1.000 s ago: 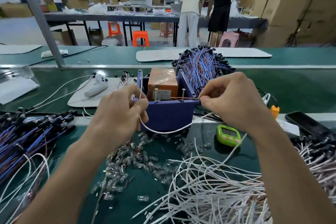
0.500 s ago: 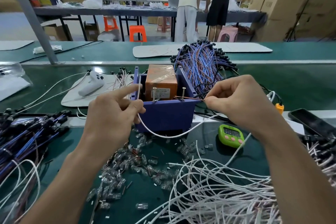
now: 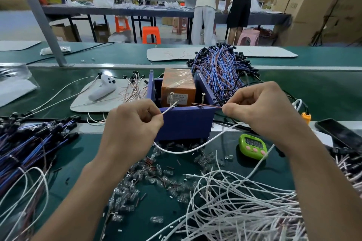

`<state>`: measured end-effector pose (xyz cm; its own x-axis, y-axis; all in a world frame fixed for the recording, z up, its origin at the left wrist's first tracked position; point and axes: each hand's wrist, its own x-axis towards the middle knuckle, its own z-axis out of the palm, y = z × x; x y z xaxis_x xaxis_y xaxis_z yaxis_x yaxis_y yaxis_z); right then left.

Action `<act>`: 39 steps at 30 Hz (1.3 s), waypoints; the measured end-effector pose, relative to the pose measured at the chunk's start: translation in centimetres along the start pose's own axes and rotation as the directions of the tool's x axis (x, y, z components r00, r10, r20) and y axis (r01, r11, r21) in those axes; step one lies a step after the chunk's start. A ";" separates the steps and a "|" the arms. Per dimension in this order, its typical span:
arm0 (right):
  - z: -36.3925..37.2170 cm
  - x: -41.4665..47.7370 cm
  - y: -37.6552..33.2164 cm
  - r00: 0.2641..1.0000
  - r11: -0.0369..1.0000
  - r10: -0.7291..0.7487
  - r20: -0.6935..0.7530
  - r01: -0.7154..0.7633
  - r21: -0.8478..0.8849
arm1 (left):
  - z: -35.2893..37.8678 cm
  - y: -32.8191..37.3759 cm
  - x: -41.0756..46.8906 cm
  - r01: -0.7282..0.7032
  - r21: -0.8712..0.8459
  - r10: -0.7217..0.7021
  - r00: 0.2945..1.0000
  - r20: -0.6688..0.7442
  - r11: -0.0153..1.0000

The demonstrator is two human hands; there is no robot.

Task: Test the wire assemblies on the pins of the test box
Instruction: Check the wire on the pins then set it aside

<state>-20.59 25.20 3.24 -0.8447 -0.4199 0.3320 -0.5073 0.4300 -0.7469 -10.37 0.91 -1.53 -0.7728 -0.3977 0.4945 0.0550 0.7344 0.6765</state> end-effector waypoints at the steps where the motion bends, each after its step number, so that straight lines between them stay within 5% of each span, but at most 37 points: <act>1: 0.0 0.0 0.0 1.000 1.000 0.002 -0.001 -0.002 0.000 | 0.0 -0.1 0.0 -0.001 0.035 0.001 1.000 0.000 0.999; 11: 0.0 0.1 0.1 0.999 0.997 0.036 -0.022 -0.038 -0.066 | 0.5 -0.5 0.1 0.031 0.082 -0.025 0.996 -0.082 0.996; 23: 0.6 0.2 0.4 0.971 0.966 0.024 -0.239 -0.084 -0.244 | 0.7 -0.4 0.0 0.051 0.085 -0.039 0.989 -0.140 0.995; 29: -0.8 -0.1 -0.1 0.987 0.998 0.049 0.153 -0.053 0.025 | 0.4 0.4 -0.3 0.031 -0.021 -0.034 0.992 -0.123 0.999; 35: 0.1 -0.5 -0.5 0.862 0.979 0.142 0.486 -0.194 0.057 | -0.3 0.7 0.0 0.099 -0.323 -0.200 0.934 -0.296 0.941; 39: 0.5 -0.9 -0.6 0.811 0.969 0.138 0.569 -0.229 0.091 | -1.5 0.2 0.8 0.283 -0.195 -0.342 0.836 -0.429 0.939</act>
<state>-19.43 24.94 3.16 -0.6578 -0.7356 -0.1619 -0.2823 0.4401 -0.8524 -10.03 -0.07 -0.19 -0.3935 -0.8195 0.4167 -0.0437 0.4695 0.8819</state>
